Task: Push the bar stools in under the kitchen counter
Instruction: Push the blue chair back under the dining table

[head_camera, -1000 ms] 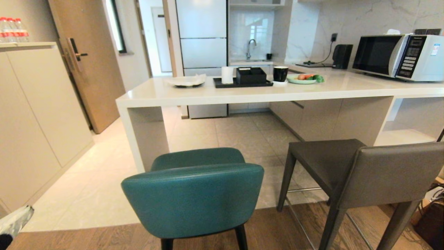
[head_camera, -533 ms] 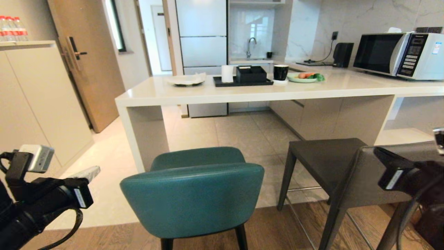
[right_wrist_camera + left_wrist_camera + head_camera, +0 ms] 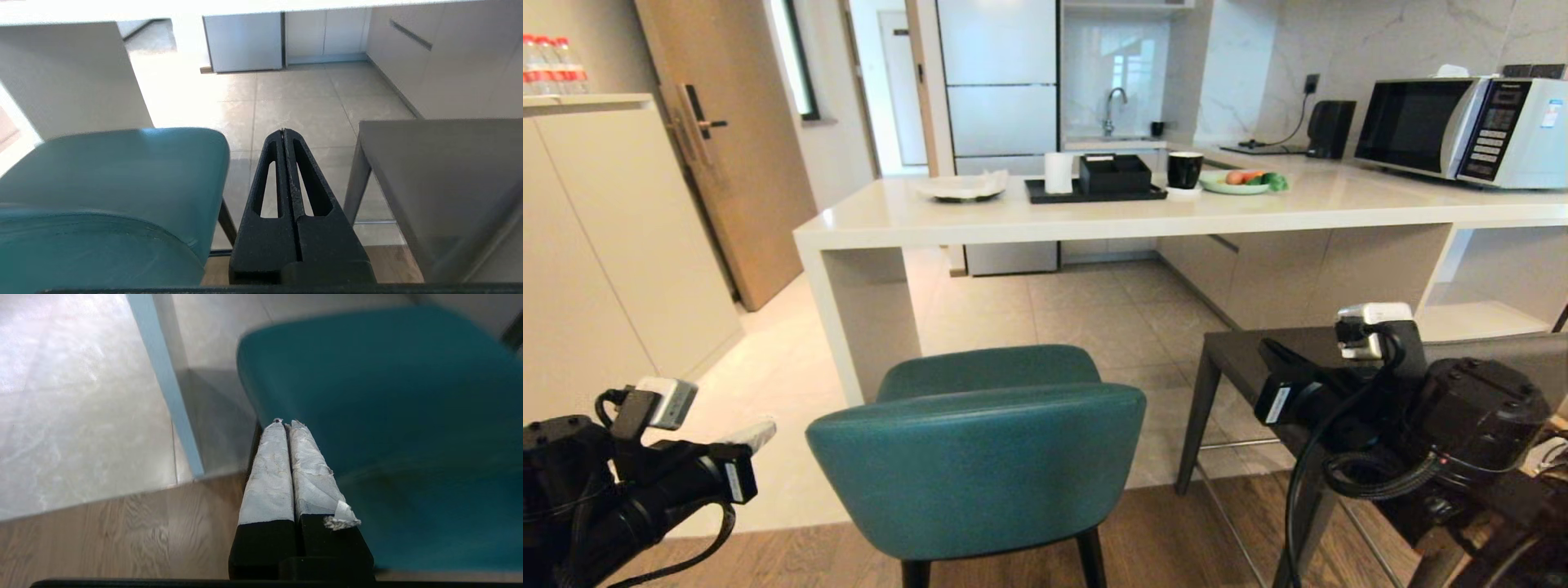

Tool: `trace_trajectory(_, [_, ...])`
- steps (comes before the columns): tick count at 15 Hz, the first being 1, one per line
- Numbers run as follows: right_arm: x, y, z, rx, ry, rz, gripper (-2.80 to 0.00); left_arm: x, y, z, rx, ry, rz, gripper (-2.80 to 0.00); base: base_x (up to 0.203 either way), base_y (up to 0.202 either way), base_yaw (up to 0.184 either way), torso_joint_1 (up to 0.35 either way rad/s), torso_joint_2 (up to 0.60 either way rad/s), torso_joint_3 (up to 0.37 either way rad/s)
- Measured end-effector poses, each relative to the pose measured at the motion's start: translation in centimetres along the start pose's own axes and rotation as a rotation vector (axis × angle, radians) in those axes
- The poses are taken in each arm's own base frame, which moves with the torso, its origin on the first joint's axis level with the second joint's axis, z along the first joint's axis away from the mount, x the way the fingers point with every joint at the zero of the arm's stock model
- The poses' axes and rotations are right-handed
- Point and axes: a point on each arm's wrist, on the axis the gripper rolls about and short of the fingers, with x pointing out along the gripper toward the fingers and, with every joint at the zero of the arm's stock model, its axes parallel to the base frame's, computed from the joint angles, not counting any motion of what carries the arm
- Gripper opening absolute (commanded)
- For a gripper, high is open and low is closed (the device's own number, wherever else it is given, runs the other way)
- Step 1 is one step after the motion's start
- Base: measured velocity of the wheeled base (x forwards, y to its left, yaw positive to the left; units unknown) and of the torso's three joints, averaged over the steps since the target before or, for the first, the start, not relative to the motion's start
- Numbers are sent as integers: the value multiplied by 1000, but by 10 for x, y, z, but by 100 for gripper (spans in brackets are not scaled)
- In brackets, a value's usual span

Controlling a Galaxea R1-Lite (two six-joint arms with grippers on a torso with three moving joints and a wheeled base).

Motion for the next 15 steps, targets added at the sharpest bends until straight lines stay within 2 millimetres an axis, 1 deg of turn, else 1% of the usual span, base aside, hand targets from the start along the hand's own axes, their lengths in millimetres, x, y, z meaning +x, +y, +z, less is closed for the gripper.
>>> trace_trajectory(4, [16,9,-35,-26,107,10,-280,30,12,-7,11,8,-16,-280,0,0,0,0,0,0])
trace_trajectory(8, [35,28,-56,-25,138,47,-280,53,12,-22,9,50,-45,-280,0,0,0,0,0,0])
trace_trajectory(10, [42,34,-67,-32,156,58,-280,65,15,-29,10,61,-49,-280,0,0,0,0,0,0])
trace_trajectory(12, [48,38,-74,-37,165,63,-280,72,9,-34,11,75,-69,-280,0,0,0,0,0,0])
trace_trajectory(15, [57,49,-83,-35,162,84,-280,77,-1,-37,19,89,-99,-280,0,0,0,0,0,0])
